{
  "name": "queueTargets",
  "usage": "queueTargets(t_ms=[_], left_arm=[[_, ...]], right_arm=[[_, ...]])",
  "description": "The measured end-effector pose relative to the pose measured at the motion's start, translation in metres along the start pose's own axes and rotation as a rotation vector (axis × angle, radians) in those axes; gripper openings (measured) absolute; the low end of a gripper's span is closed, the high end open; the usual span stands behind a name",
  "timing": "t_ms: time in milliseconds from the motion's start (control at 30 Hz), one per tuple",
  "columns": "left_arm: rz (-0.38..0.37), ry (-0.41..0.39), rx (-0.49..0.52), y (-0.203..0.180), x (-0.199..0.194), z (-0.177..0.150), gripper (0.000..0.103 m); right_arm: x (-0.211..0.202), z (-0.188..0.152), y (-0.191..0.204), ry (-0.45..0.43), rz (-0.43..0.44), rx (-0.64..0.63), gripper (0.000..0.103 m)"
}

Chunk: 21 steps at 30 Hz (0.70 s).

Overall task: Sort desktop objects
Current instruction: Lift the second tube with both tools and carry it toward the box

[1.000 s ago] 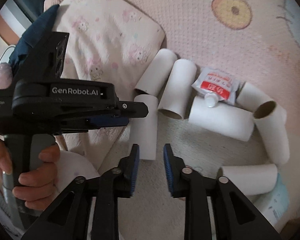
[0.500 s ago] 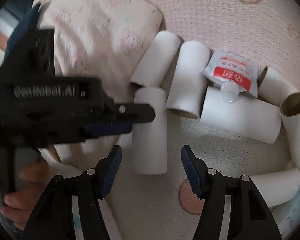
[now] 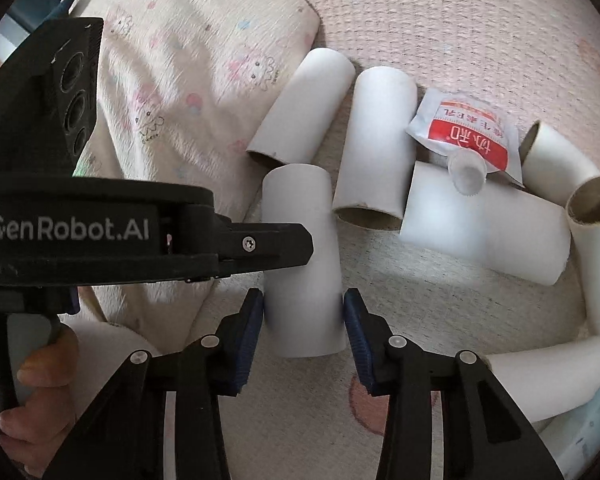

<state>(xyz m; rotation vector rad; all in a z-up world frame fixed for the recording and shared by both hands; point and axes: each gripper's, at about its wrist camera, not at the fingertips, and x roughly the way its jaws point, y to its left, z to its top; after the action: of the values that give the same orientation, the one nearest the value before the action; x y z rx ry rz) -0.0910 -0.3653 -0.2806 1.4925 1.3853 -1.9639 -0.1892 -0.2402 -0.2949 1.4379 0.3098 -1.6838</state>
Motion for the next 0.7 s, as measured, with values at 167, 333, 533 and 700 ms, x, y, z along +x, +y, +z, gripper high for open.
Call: queueTargets(t_ms=[167,333,533,700], left_arm=[[-0.008,0.028,0.059,-0.01,0.005,-0.01,0.037],[-0.01,0.002,0.159,-0.029,0.014,-0.032,0.037],[-0.122,0.062,0.172,-0.034,0.025,-0.052,0.037],[-0.148,0.098,0.257,-0.045,0.026,-0.073,0.037]], right_arm=[[-0.006,-0.01,-0.008,-0.012,0.009,0.056,0.039],[-0.013,-0.027,-0.023,-0.027,0.002,0.128,0.039],[-0.029,-0.054,-0.042,-0.031,-0.018,0.199,0.039],[-0.042,-0.091,-0.056,-0.05,-0.001,0.285,0.039]])
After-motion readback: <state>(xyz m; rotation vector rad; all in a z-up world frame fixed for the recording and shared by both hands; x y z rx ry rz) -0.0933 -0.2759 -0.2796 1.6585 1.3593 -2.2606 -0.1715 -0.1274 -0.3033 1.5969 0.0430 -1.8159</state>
